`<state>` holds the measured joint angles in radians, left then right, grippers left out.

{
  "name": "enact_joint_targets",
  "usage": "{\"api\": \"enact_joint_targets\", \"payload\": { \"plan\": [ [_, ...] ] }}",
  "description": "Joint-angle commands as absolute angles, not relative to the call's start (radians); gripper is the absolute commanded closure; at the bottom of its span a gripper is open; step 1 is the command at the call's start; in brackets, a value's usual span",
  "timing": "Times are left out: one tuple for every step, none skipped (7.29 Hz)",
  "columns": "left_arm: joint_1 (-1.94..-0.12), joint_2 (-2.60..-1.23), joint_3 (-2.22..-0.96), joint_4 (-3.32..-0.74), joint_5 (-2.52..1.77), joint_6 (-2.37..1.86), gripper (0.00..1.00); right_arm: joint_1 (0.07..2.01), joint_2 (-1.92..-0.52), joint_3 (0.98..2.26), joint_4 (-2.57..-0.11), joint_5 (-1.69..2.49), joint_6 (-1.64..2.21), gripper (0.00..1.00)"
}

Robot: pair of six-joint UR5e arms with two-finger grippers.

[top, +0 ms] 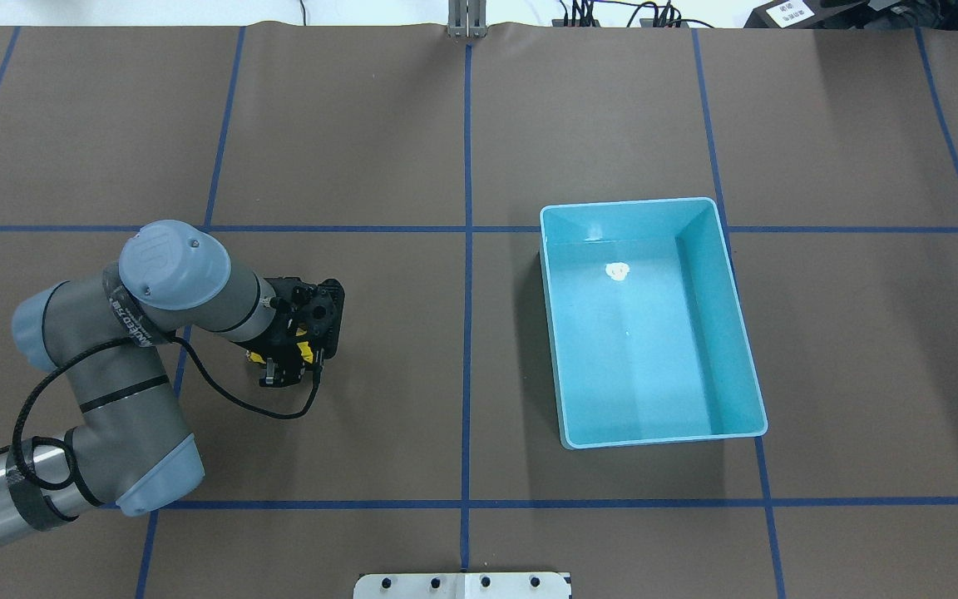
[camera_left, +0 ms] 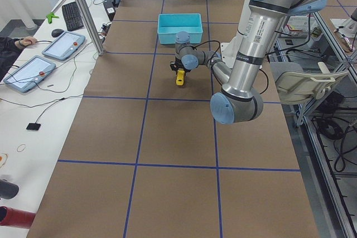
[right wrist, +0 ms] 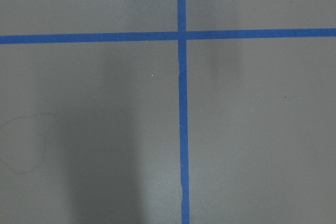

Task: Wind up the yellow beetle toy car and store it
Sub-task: 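Press the left gripper on the car's roof and pull it backward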

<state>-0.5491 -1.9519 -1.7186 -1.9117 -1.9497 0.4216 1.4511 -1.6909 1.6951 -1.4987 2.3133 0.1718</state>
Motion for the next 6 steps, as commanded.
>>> {"api": "enact_joint_targets", "payload": {
  "plan": [
    [-0.551, -1.928, -1.692, -1.979, -1.974, 0.419, 0.61, 1.451, -1.690, 1.697, -1.499, 2.313, 0.172, 0.00],
    [-0.560, -1.922, -1.692, -1.979, -2.000, 0.420, 0.61, 1.451, -1.690, 1.697, -1.499, 2.313, 0.172, 0.00],
    [-0.564, -1.916, -1.692, -1.980, -2.015, 0.422, 0.61, 1.451, -1.690, 1.697, -1.499, 2.313, 0.172, 0.00],
    [-0.574, -1.910, -1.693, -1.982, -2.035, 0.423, 0.61, 1.451, -1.690, 1.697, -1.499, 2.313, 0.172, 0.00],
    [-0.584, -1.890, -1.695, -2.006, -2.051, 0.423, 0.61, 1.451, -1.690, 1.697, -1.499, 2.313, 0.172, 0.00],
    [-0.589, -1.869, -1.695, -2.040, -2.054, 0.423, 0.61, 1.451, -1.690, 1.698, -1.499, 2.313, 0.172, 0.00]
  ]
}}
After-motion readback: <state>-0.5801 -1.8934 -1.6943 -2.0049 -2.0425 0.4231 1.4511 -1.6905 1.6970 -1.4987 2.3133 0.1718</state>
